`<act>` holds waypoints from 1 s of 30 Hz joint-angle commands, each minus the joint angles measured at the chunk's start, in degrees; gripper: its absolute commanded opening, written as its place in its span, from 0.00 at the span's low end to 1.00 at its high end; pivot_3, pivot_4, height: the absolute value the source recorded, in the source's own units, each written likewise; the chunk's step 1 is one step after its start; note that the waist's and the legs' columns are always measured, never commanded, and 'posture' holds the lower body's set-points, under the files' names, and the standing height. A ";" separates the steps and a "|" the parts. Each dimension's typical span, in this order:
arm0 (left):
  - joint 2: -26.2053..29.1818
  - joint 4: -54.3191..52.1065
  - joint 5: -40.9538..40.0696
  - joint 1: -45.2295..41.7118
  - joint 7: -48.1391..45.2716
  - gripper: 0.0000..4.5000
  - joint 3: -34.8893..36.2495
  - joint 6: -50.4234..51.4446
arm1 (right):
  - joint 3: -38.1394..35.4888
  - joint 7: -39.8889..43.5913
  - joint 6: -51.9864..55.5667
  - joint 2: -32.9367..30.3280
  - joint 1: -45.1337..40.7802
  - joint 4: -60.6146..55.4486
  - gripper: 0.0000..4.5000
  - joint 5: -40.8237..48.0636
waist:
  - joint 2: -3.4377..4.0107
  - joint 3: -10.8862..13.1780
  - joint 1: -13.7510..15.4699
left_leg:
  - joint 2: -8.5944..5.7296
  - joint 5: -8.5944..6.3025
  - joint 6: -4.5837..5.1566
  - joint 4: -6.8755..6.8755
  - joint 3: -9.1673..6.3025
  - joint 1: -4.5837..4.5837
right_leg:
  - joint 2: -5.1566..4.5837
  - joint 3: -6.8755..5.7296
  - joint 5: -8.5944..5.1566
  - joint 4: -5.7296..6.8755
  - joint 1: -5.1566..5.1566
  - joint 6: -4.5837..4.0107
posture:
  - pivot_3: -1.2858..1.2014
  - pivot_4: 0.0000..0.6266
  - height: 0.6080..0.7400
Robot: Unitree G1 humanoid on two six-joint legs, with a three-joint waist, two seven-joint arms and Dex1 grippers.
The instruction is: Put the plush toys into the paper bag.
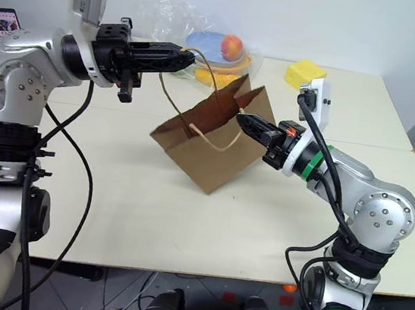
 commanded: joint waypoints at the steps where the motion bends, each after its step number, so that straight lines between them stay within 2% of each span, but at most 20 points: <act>1: 1.92 -3.35 -1.75 -0.66 -0.39 0.00 1.73 1.50 | -1.19 -4.61 1.54 -0.38 -1.85 -0.53 0.01 9.47 | 0.00 0.00 0.00 | 0.00 0.00 0.00 0.00 0.00 0.00 | 0.00 0.00 0.00 -0.01 0.00 0.00 | 0.52 0.24 1.00; 11: 2.48 -7.19 -3.66 1.15 0.53 0.00 1.79 4.35 | 4.59 -16.39 -4.83 -4.47 -0.61 2.73 0.01 23.97 | 0.01 0.01 -0.01 | 0.00 0.00 0.00 0.01 0.02 0.00 | 0.00 0.03 0.00 -0.02 0.00 0.00 | 0.52 0.24 1.00; 16: 1.00 -7.79 -1.01 6.24 0.93 0.00 -1.22 1.63 | 9.27 -17.20 -6.76 -6.86 5.05 3.44 0.01 20.29 | 0.01 0.00 0.03 | 0.01 0.00 0.01 0.00 0.02 0.00 | 0.00 0.03 0.00 -0.04 0.00 0.00 | 0.52 0.24 1.00; 21: -2.44 -4.40 2.89 6.93 4.23 0.00 -2.47 -3.47 | 12.23 -14.80 -8.74 -10.94 7.32 2.60 0.01 14.62 | 0.01 0.00 0.19 | 0.00 0.00 0.01 0.09 0.06 -0.06 | 0.00 0.06 0.00 -0.04 -0.04 0.00 | 0.52 0.24 1.00; 22: -2.97 -4.37 2.63 6.93 4.60 0.00 -1.91 -3.79 | 12.34 -14.00 -9.16 -12.01 7.40 2.47 0.04 13.56 | 0.01 0.00 0.20 | 0.00 0.00 0.01 0.10 0.07 -0.06 | 0.00 0.08 0.00 -0.05 -0.04 0.00 | 0.52 0.24 1.00; 25: -2.31 -5.46 0.44 7.25 3.88 0.15 -0.40 -1.58 | 12.28 -11.22 -9.98 -14.78 7.56 1.39 0.20 12.53 | 0.01 0.00 0.19 | 0.00 0.00 0.01 0.08 0.09 -0.06 | 0.00 0.09 0.00 -0.05 -0.06 0.00 | 0.52 0.24 1.00; 30: 1.91 -7.38 -0.26 9.91 1.86 0.49 1.43 -1.44 | 11.20 -10.54 -9.69 -18.04 8.73 -1.40 0.60 15.68 | 0.01 0.01 -0.36 | 0.01 -0.01 0.02 -0.01 0.10 -0.06 | 0.01 0.12 0.00 -0.02 -0.14 0.00 | 0.52 0.24 1.00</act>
